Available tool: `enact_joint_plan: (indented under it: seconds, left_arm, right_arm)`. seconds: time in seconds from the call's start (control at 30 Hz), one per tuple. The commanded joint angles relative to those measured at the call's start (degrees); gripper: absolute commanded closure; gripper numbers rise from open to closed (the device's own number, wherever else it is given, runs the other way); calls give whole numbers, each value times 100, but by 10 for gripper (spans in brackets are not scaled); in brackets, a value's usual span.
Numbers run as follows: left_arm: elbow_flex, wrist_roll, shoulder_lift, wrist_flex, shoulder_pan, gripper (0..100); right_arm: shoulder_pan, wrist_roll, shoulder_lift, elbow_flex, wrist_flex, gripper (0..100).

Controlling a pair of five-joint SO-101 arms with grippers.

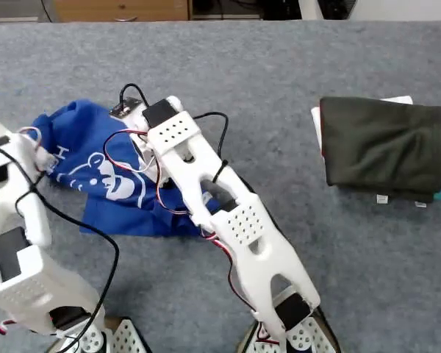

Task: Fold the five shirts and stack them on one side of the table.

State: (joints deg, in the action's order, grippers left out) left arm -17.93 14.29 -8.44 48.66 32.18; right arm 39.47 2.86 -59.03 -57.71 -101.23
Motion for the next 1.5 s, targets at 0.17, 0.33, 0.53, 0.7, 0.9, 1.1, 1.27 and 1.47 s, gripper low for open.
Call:
enact_joint_plan:
  seconds: [0.17, 0.33, 0.53, 0.7, 0.9, 1.1, 1.27, 1.47]
  left_arm:
    - [519, -413, 637, 1398, 1081, 981]
    - [-9, -905, 1147, 1705, 1653, 981]
    - [-651, -1099, 1842, 1705, 1864, 981]
    - [-897, -1073, 2202, 1705, 1802, 981]
    - [-510, -668, 2229, 1705, 1451, 979]
    - [132, 132, 2229, 1705, 369, 979]
    - [870, 826, 2044, 1363, -1046, 978]
    - [2048, 1143, 585, 914, -2356, 930]
  right_arm:
    - [22, -35, 1587, 1235, -123, 994]
    - [488, 255, 3169, 3248, -114, 993]
    - [1323, 800, 4734, 5560, 387, 991]
    - [1859, 1767, 5736, 7081, 862, 990]
    - [2132, 2189, 6607, 7855, 888, 925]
    - [2009, 2233, 8031, 7837, 589, 713]
    - [585, 2233, 8998, 7864, 686, 846]
    - [-1332, 2470, 9095, 7881, 853, 929]
